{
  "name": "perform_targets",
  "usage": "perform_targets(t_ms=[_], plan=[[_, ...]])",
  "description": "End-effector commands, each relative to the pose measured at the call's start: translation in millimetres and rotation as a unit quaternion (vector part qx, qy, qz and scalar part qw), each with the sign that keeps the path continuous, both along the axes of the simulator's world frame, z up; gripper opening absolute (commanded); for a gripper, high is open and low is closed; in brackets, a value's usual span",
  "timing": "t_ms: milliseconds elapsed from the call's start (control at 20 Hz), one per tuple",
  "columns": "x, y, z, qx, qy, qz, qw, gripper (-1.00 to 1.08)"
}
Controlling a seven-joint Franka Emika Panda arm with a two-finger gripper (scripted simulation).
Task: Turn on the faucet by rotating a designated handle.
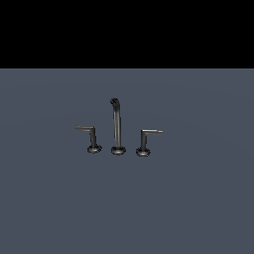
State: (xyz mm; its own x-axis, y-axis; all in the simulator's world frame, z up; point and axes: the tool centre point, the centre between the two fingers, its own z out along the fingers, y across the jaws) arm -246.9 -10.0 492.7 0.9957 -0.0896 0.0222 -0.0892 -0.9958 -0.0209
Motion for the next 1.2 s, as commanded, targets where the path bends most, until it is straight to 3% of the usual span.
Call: perform_targets(t_ms=[0, 350, 600, 900, 1150], plan=[[8, 3, -3, 0.008, 0.002, -0.01, 0.9999, -1.0], [42, 17, -19, 0.039, 0.013, -0.059, 0.9974, -1.0], [76, 32, -39, 0.065, 0.029, -0.113, 0.991, -1.0], [116, 53, -69, 0.087, 0.051, -0.187, 0.9771, -1.0], [146, 70, -99, 0.096, 0.07, -0.252, 0.9603, -1.0]])
